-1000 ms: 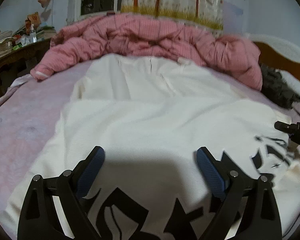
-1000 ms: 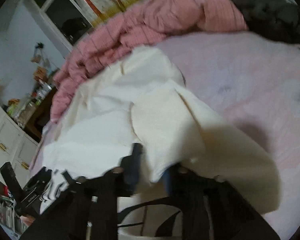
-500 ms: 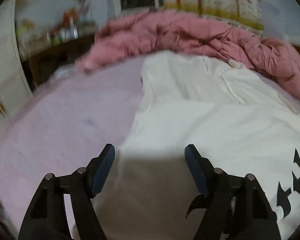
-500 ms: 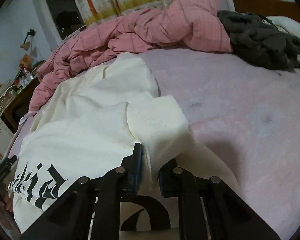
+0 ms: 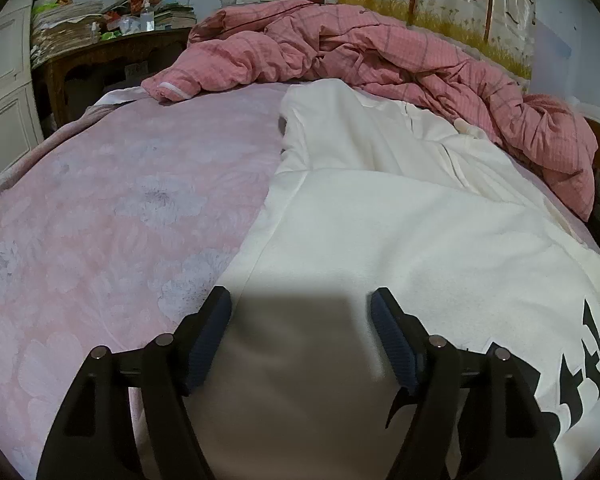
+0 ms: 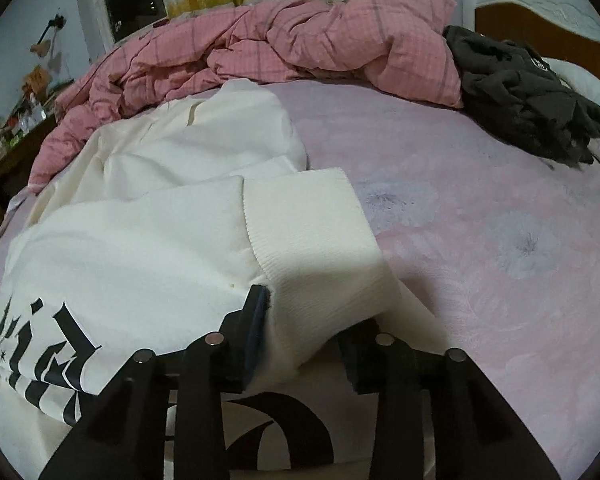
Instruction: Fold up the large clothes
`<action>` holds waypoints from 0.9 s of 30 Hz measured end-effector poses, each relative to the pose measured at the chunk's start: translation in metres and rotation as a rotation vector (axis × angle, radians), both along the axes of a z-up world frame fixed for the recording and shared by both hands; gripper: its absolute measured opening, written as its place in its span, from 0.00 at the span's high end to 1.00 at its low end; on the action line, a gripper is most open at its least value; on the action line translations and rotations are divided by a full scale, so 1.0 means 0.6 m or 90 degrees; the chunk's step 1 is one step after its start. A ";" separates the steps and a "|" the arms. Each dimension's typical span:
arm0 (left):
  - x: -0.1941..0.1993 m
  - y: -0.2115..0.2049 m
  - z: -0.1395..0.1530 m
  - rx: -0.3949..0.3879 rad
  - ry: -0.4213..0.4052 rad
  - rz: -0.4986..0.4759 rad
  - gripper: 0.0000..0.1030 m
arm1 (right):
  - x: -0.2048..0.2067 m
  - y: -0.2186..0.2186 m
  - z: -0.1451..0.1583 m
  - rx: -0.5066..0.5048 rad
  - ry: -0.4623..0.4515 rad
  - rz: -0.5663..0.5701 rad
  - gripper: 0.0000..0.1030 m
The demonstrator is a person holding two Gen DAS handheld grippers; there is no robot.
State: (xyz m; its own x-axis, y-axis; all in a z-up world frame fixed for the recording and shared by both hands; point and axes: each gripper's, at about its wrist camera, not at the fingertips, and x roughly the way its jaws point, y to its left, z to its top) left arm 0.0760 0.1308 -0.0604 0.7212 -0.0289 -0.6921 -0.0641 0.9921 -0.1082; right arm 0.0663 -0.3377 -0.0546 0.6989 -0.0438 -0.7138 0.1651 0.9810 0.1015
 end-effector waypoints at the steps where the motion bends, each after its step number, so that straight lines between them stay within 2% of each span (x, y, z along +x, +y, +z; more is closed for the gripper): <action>1: 0.000 0.000 0.000 0.000 0.000 0.000 0.29 | 0.001 0.000 0.000 0.004 0.003 0.005 0.59; 4: 0.002 0.002 -0.001 -0.006 0.004 -0.006 0.19 | -0.001 0.003 0.001 0.003 0.003 0.010 0.58; 10: 0.000 0.004 0.000 -0.009 0.000 -0.005 0.18 | -0.002 0.008 0.002 -0.009 0.003 0.012 0.56; 13: -0.008 0.003 0.007 -0.022 -0.022 -0.022 0.18 | -0.003 0.008 0.002 -0.013 0.006 0.011 0.54; 16: -0.026 0.002 0.022 -0.038 -0.054 -0.045 0.18 | -0.007 0.017 0.004 -0.042 0.014 0.016 0.52; 19: -0.055 -0.002 0.037 -0.021 -0.095 -0.038 0.18 | -0.019 0.025 0.008 -0.068 0.016 0.022 0.47; 23: -0.106 -0.016 0.056 -0.007 -0.155 -0.053 0.18 | -0.042 0.021 0.014 -0.038 0.018 0.027 0.46; 27: -0.186 -0.055 0.068 0.030 -0.225 -0.135 0.18 | -0.094 0.023 0.017 -0.031 -0.017 0.020 0.46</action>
State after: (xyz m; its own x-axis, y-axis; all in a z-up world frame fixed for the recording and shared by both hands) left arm -0.0356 0.0980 -0.0196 0.8960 -0.1763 -0.4074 0.1747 0.9837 -0.0415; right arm 0.0096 -0.3240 -0.0445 0.7190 -0.0557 -0.6927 0.1320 0.9896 0.0574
